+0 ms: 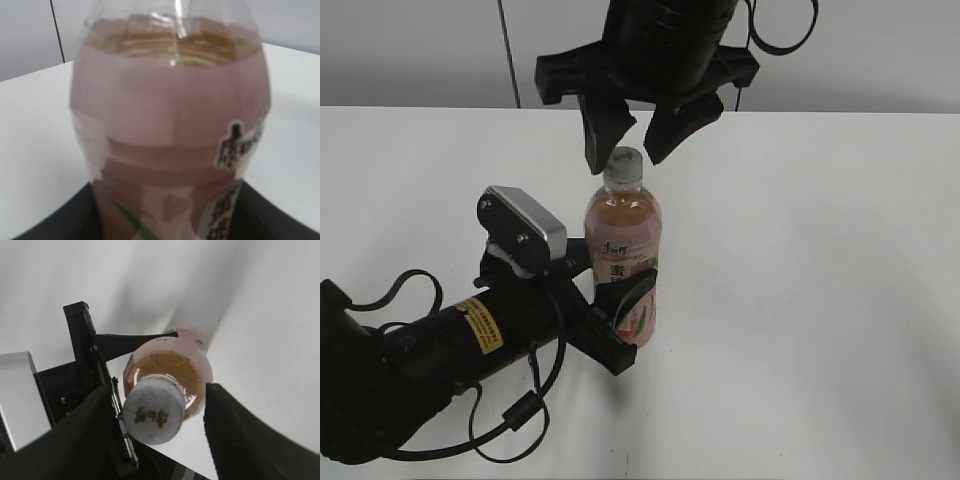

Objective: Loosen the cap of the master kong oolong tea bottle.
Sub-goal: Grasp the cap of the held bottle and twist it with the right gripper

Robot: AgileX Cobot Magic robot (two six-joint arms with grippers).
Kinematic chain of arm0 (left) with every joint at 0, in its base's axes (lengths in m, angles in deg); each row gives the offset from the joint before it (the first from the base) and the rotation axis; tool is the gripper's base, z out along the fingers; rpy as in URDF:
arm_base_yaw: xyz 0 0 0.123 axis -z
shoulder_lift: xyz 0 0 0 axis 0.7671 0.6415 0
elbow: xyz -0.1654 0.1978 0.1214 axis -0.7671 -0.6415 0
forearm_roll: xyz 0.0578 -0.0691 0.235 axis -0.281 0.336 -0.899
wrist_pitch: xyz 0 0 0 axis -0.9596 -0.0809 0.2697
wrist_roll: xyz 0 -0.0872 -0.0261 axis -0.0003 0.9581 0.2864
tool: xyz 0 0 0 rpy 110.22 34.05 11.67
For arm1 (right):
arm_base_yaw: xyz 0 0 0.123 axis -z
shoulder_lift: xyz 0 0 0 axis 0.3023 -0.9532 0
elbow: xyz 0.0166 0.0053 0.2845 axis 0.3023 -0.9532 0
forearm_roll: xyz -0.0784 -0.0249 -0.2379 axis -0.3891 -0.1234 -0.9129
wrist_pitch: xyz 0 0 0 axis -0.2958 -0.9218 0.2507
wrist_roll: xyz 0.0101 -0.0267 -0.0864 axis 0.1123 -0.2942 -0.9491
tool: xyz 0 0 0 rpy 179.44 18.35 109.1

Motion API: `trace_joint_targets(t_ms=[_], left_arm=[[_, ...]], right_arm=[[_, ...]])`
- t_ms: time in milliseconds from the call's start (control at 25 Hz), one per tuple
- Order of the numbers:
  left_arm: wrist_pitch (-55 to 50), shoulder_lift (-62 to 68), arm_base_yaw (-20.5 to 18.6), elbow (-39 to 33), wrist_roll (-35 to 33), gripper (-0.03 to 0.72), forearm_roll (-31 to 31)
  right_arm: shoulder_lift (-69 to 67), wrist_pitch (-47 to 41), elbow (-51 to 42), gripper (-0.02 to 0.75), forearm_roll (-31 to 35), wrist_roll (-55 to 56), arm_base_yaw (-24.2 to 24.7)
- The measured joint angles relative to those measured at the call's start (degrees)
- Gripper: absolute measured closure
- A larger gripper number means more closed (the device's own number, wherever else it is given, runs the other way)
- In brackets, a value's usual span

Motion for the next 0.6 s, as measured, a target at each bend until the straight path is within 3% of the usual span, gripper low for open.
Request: trace_joint_targets(t_ms=[240, 600], left_arm=[[0.0, 0.0, 0.0, 0.0, 0.0, 0.319, 0.0], [0.0, 0.0, 0.0, 0.0, 0.0, 0.319, 0.0]], right_arm=[[0.0, 0.0, 0.0, 0.347, 0.35, 0.05, 0.0], [0.0, 0.0, 0.0, 0.354, 2.01, 0.05, 0.0]])
